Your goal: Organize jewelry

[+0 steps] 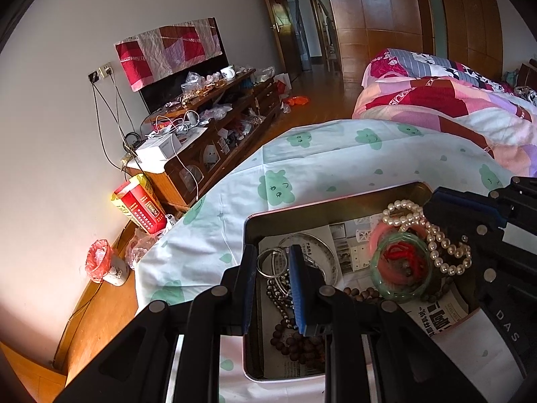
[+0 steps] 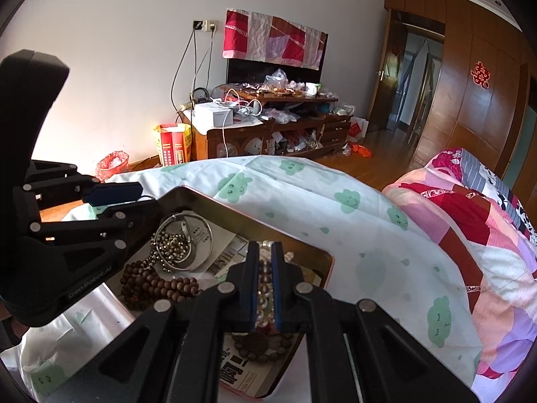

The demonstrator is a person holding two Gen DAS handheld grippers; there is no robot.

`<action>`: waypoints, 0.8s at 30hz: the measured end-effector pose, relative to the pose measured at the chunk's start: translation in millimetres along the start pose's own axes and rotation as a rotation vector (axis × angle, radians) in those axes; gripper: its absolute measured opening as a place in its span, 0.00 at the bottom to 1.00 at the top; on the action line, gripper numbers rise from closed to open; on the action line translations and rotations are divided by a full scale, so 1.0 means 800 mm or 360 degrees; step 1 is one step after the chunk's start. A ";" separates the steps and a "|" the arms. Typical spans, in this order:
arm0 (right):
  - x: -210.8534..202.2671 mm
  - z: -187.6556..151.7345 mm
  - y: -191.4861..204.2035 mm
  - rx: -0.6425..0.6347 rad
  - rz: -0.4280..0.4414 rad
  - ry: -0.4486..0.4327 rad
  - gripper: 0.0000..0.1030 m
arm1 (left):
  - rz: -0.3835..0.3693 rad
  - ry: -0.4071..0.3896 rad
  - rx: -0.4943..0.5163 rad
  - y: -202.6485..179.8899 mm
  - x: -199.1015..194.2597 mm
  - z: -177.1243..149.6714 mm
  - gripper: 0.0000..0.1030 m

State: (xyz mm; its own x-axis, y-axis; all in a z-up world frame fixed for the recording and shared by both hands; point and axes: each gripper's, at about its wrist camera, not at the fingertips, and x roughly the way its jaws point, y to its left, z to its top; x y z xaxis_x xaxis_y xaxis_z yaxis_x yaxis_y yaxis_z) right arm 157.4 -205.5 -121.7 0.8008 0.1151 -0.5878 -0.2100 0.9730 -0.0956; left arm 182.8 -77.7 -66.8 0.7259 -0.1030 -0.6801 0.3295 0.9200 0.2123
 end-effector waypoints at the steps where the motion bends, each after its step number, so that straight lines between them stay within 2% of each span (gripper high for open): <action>1: 0.002 -0.001 0.000 0.0001 0.0000 0.0002 0.08 | 0.0000 0.0000 0.0000 -0.001 0.000 0.000 0.19; 7: 0.005 -0.008 0.002 0.0012 -0.0014 0.0012 0.08 | -0.0015 -0.0020 -0.0025 0.000 0.002 -0.002 0.20; 9: 0.006 -0.010 0.003 0.0012 -0.0016 0.0014 0.09 | -0.0034 0.0002 -0.0027 -0.001 0.005 -0.004 0.27; 11: 0.006 -0.013 0.005 0.0000 -0.0017 0.0019 0.09 | -0.0002 0.0006 -0.0041 0.000 0.004 -0.008 0.62; 12: 0.005 -0.014 0.007 -0.0012 -0.0036 0.0018 0.14 | 0.0013 -0.0021 -0.0051 0.000 0.000 -0.010 0.68; 13: 0.004 -0.016 0.008 -0.0013 -0.0046 0.0016 0.24 | 0.0031 -0.0041 -0.0061 0.001 -0.004 -0.011 0.73; 16: -0.001 -0.020 0.006 0.0011 -0.0074 0.0027 0.40 | 0.0013 -0.0033 -0.0098 0.006 -0.011 -0.015 0.73; 24: -0.021 -0.034 0.001 0.0061 -0.0121 0.0012 0.50 | 0.0013 -0.0056 -0.0175 0.016 -0.035 -0.036 0.73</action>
State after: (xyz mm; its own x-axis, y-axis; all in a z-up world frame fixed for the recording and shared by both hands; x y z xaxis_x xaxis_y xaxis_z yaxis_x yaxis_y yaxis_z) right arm 128.6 -212.0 -133.9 0.8095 0.0394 -0.5859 -0.1270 0.9859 -0.1092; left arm 149.1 -52.1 -65.4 0.7498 -0.1067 -0.6530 0.2564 0.9567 0.1381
